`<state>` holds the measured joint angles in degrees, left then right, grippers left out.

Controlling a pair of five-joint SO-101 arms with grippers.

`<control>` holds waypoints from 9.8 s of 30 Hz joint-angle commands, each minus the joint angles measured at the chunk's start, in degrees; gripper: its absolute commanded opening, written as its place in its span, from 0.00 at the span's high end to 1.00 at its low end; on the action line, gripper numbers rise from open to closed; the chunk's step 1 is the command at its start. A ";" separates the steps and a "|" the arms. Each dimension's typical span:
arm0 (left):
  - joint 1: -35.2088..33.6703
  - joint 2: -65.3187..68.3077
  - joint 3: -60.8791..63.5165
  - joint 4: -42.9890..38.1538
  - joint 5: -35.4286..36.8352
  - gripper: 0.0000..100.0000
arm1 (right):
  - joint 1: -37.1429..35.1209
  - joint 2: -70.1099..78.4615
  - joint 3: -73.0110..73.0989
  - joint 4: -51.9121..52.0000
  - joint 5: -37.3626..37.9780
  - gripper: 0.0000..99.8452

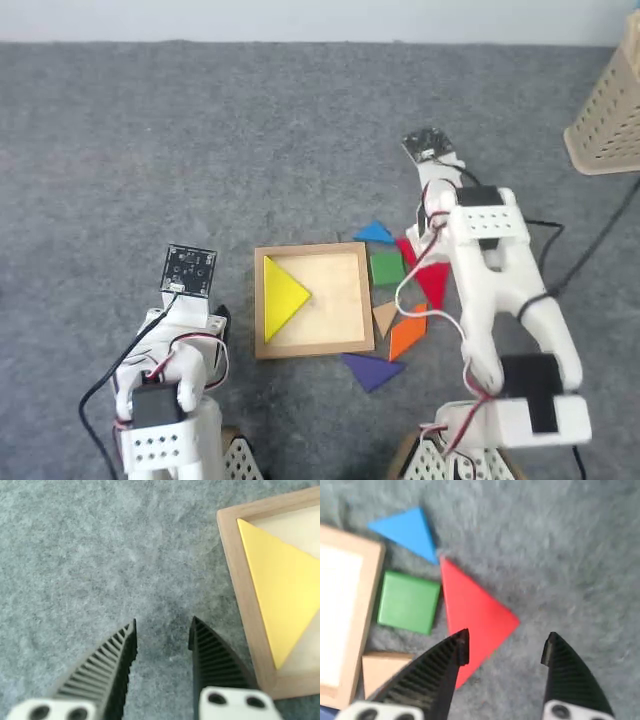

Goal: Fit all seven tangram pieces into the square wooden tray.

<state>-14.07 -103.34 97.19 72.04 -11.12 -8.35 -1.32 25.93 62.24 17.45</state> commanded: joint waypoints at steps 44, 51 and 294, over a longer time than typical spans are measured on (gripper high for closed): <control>0.09 -0.35 -0.57 0.26 -0.26 0.83 | -4.79 2.07 6.15 -5.49 2.11 0.67; 0.09 -0.35 -0.57 0.26 -0.26 0.83 | -4.88 2.33 0.18 -2.77 3.69 0.67; 0.09 -0.35 -0.57 0.26 -0.26 0.83 | -28.53 2.77 -4.84 -3.56 35.43 0.87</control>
<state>-14.07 -103.34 97.27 72.04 -11.12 -36.40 7.47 21.36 56.09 53.93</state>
